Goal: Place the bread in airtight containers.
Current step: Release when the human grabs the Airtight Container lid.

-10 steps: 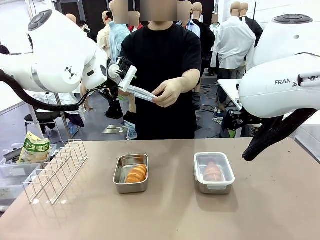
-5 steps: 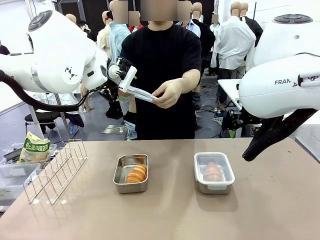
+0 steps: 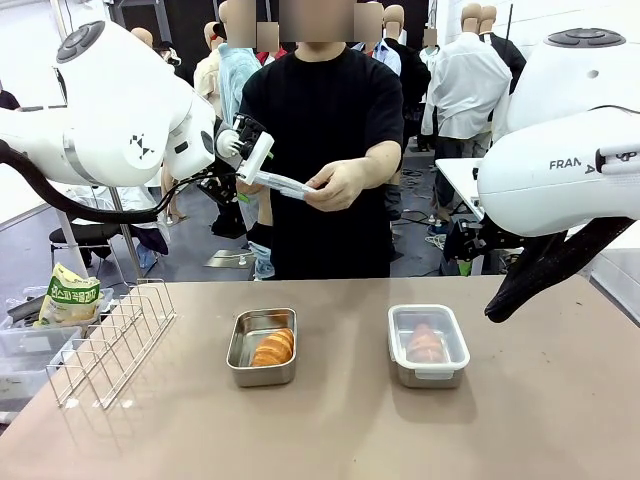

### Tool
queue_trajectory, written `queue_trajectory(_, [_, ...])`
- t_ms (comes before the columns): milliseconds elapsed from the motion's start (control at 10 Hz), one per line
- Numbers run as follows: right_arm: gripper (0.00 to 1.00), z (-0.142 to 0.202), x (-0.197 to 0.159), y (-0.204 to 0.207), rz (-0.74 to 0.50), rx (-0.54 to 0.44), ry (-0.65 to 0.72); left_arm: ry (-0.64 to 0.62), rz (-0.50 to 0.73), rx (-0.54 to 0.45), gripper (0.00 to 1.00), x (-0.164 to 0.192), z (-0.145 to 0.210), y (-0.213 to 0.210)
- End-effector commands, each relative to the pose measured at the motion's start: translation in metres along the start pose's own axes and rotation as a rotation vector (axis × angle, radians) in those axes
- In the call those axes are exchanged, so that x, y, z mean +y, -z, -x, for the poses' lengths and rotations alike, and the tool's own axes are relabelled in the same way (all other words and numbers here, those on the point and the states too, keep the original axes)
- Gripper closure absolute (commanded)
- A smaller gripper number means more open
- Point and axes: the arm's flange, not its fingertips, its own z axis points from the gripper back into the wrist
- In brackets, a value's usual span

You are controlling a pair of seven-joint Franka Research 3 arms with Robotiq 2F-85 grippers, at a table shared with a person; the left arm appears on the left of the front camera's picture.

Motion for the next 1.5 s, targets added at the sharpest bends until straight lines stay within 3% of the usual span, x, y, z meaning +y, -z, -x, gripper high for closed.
queue_trajectory(0, [0.0, -0.0006, -0.0007, -0.0005, -0.005, 0.001, -0.002, 0.001, -0.003, 0.001, 0.0, 0.0009, 0.0, -0.0011])
queue_trajectory(1400, [0.0, -0.0006, -0.0007, -0.0005, -0.005, 0.001, -0.002, 0.001, -0.003, 0.001, 0.0, 0.0009, 0.0, -0.0011])
